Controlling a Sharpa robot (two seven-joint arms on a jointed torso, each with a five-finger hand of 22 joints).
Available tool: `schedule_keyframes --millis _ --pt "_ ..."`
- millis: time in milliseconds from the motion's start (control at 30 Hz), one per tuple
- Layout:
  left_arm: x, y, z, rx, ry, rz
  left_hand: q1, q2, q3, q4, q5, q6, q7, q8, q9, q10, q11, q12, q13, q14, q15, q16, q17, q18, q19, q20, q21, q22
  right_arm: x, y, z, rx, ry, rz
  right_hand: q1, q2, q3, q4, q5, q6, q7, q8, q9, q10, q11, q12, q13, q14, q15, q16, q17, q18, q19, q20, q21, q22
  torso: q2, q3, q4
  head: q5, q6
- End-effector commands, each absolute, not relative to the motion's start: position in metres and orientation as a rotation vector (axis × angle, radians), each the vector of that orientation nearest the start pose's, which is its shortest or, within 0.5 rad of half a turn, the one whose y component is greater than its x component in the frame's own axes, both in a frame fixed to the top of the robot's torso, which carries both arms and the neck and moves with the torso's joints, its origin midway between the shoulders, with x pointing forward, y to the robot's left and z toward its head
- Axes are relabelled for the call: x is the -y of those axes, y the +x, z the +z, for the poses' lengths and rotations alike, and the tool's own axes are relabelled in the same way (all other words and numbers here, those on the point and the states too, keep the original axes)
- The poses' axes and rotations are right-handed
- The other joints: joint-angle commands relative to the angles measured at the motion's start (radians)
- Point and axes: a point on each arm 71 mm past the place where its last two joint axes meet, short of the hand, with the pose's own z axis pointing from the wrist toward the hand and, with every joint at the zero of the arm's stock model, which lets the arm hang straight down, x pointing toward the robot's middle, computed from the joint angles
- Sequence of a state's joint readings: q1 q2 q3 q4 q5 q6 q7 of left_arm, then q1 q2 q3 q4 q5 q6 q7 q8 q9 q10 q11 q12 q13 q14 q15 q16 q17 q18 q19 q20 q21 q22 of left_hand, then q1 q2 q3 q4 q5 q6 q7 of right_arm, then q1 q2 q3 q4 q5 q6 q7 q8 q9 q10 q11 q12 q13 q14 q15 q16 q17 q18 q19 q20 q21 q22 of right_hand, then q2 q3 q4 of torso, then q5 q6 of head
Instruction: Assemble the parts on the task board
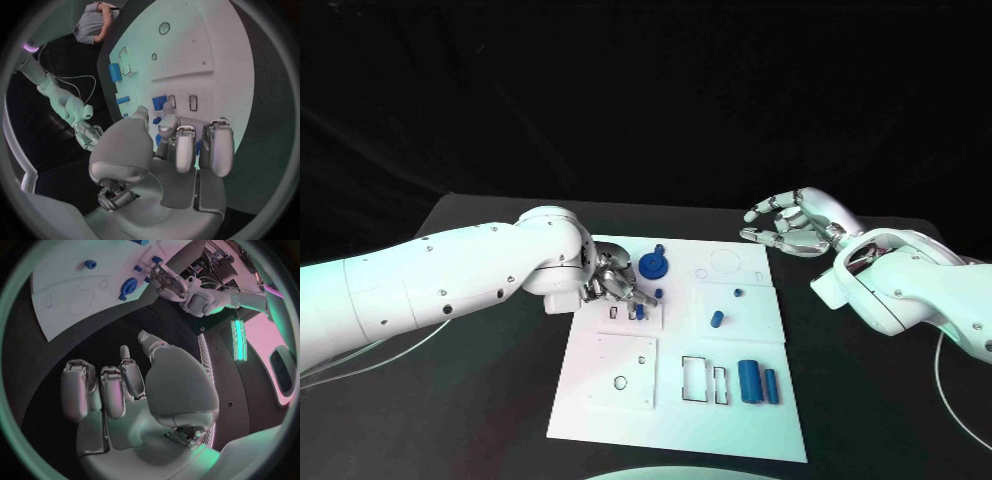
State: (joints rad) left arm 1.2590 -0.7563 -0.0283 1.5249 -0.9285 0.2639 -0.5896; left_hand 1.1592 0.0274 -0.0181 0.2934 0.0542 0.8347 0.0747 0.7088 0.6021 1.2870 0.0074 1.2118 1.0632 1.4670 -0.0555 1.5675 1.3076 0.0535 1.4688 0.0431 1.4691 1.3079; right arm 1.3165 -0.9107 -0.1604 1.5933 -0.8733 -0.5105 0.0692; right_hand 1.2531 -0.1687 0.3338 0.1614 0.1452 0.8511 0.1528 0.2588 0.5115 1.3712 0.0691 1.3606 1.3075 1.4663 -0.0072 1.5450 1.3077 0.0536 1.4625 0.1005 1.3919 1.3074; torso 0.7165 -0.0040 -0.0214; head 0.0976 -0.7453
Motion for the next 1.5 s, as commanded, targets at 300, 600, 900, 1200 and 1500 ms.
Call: schedule_keyframes --millis 300,600,900,1200,1500 --pt "-0.168 0.474 -0.2036 -2.506 -0.129 -0.515 -0.05 -0.118 0.293 0.003 -0.003 -0.02 0.0 -0.002 0.069 0.0 -0.006 0.003 0.007 0.104 -0.006 0.003 0.263 -0.01 0.016 -0.009 0.004 0.041 0.2202 0.4796 -0.1616 -1.589 0.309 0.939 0.011 -0.001 -0.004 -0.001 0.003 0.002 0.001 0.0 0.001 -0.003 0.001 -0.001 0.026 0.082 0.002 -0.005 0.163 0.0 0.0 -0.002 0.002 0.065 0.001 -0.0008 -0.0001 0.003 -0.006" --pt "-0.1672 0.4737 -0.2039 -2.513 -0.125 -0.516 -0.079 -0.192 0.503 0.001 -0.003 -0.013 -0.001 -0.013 0.096 0.001 -0.007 0.003 0.011 0.104 -0.006 0.003 0.263 -0.01 0.016 -0.009 0.004 0.045 0.2203 0.4797 -0.1621 -1.592 0.31 0.937 0.01 0.0 -0.005 0.001 0.003 0.001 0.001 0.0 0.001 -0.003 0.001 -0.001 0.026 0.082 0.003 -0.005 0.163 0.0 0.0 -0.002 0.001 0.064 0.001 -0.0006 -0.0002 0.003 -0.009" --pt "-0.1662 0.4745 -0.2045 -2.516 -0.122 -0.514 -0.079 -0.203 0.551 0.0 -0.002 -0.013 -0.002 -0.013 0.105 0.004 -0.008 0.006 0.015 0.104 -0.007 0.003 0.263 -0.01 0.017 -0.01 0.005 0.047 0.2194 0.4799 -0.163 -1.595 0.309 0.938 0.01 0.0 -0.005 0.001 0.003 0.001 0.001 0.0 0.001 -0.003 0.001 -0.001 0.026 0.082 0.003 -0.005 0.163 0.0 0.0 -0.002 0.001 0.064 0.001 -0.0001 0.0003 0.003 -0.012" --pt "-0.1653 0.4748 -0.2063 -2.529 -0.134 -0.522 -0.087 -0.228 0.642 -0.001 -0.003 -0.012 -0.003 -0.014 0.121 0.006 -0.009 0.008 0.019 0.104 -0.008 0.003 0.263 -0.011 0.018 -0.011 0.006 0.05 0.219 0.4798 -0.1635 -1.597 0.309 0.938 0.01 0.001 -0.006 0.002 0.003 0.001 0.001 0.0 0.001 -0.003 0.001 -0.001 0.026 0.082 0.003 -0.005 0.163 0.0 0.0 -0.002 0.001 0.064 0.001 -0.0007 -0.0003 0.002 -0.014" --pt "-0.1647 0.4748 -0.2069 -2.534 -0.134 -0.524 -0.087 -0.235 0.664 -0.002 -0.003 -0.01 -0.004 -0.011 0.127 0.007 -0.01 0.011 0.022 0.104 -0.009 0.003 0.263 -0.012 0.019 -0.012 0.007 0.054 0.2186 0.4798 -0.164 -1.6 0.309 0.939 0.01 0.001 -0.006 0.002 0.003 0.001 0.001 0.0 0.001 -0.003 0.001 -0.001 0.026 0.082 0.003 -0.005 0.163 0.0 0.0 -0.002 0.001 0.064 0.001 0.0002 -0.0004 0.003 -0.015"
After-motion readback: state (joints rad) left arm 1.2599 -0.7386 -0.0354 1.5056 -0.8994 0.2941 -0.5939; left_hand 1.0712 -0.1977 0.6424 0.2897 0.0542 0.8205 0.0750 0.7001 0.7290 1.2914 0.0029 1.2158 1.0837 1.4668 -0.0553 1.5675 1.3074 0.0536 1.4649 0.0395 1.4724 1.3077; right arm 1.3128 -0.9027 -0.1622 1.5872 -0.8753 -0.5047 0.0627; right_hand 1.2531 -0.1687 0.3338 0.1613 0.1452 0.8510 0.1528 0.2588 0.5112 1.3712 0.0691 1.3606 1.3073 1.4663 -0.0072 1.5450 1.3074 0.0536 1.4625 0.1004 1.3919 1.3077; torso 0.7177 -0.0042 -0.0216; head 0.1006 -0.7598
